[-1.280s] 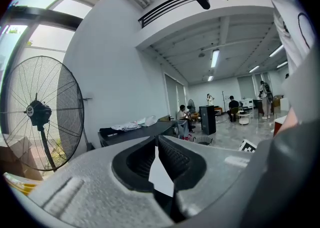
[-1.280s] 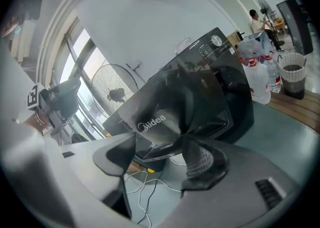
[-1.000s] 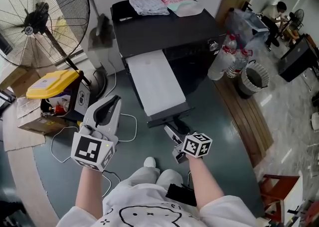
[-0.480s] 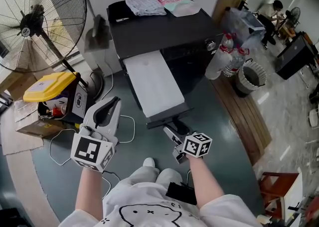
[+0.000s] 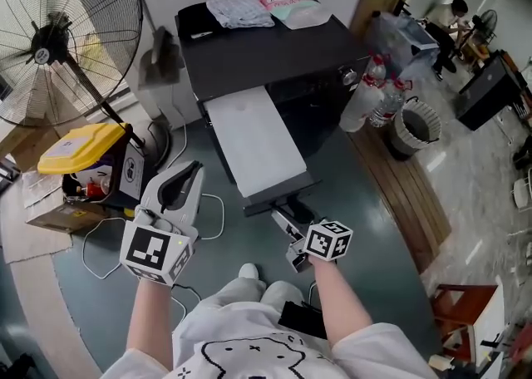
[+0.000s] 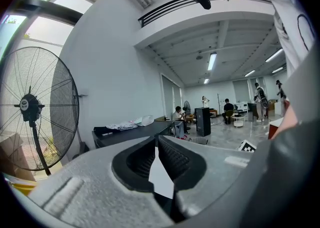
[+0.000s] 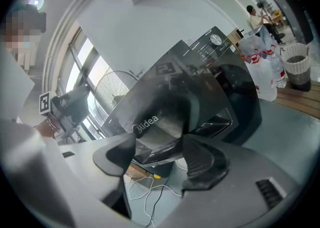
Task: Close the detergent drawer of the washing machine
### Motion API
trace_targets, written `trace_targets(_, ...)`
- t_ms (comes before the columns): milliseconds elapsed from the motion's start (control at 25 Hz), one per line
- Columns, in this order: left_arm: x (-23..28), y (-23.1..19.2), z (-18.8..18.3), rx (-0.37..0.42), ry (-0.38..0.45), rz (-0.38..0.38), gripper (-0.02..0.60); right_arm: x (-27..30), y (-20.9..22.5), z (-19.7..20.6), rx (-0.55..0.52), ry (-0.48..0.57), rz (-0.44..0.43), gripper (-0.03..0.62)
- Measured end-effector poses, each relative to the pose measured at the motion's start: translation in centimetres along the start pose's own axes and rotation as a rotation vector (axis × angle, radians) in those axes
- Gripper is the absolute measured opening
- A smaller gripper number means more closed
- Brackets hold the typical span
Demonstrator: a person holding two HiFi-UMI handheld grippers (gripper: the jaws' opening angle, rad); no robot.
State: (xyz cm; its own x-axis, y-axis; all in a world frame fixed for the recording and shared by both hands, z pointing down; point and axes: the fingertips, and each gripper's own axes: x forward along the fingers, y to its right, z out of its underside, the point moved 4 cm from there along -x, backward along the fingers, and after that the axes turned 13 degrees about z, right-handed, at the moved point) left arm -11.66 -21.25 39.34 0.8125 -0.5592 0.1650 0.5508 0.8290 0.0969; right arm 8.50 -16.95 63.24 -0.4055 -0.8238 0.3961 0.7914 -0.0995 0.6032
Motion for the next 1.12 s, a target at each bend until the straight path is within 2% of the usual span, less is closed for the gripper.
trace_targets(320, 0.3, -0.6, -1.0, -0.012, 0.002, 0.008, 0.018, 0.0, -0.8, -0.4, 0.003, -0.054, 0.041, 0.278)
trace_targets(600, 0.5, -1.3, -1.5, -0.015, 0.010, 0.025, 0.018, 0.3, -1.7, -1.8, 0.002, -0.026, 0.046, 0.278)
trace_targets(1120, 0.9, -3.0, -1.8, -0.036, 0.017, 0.020, 0.018, 2.8, -2.5, -3.5, 0.021, -0.058, 0.074, 0.278)
